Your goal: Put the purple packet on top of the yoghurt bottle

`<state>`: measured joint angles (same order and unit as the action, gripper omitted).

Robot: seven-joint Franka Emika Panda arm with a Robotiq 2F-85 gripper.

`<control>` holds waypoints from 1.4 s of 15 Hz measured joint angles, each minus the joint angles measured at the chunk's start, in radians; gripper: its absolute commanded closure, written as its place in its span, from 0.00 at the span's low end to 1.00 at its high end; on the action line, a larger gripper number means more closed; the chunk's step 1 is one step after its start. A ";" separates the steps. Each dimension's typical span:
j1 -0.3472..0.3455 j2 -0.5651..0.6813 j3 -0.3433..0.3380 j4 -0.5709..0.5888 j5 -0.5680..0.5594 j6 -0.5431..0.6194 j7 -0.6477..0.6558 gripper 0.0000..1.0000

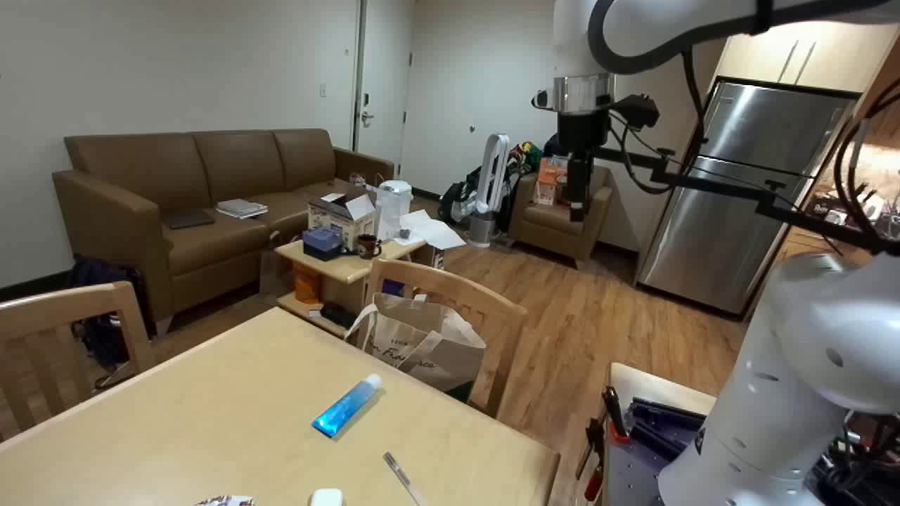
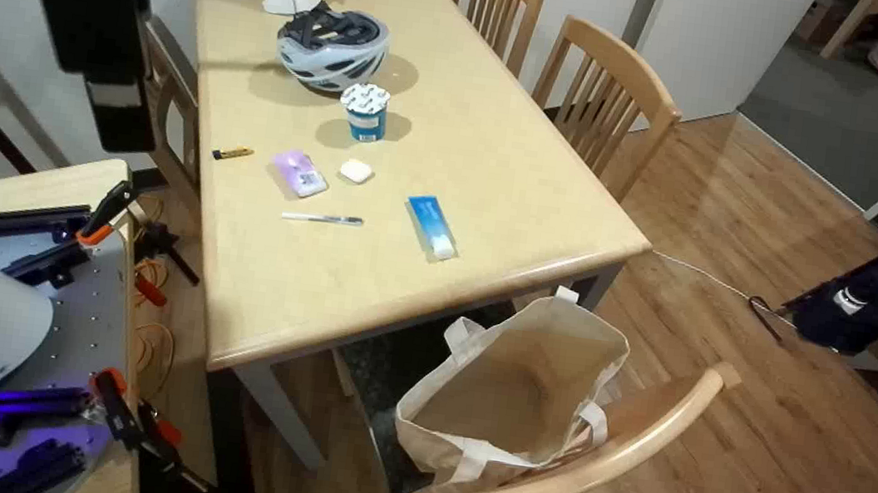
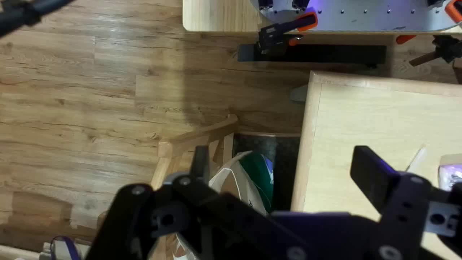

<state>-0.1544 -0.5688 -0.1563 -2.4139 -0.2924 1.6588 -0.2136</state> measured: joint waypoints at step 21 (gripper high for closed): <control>0.271 0.176 -0.041 -0.258 0.510 0.776 -0.121 0.00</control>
<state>0.1166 -0.3924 -0.1976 -2.6716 0.2178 2.4348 -0.3349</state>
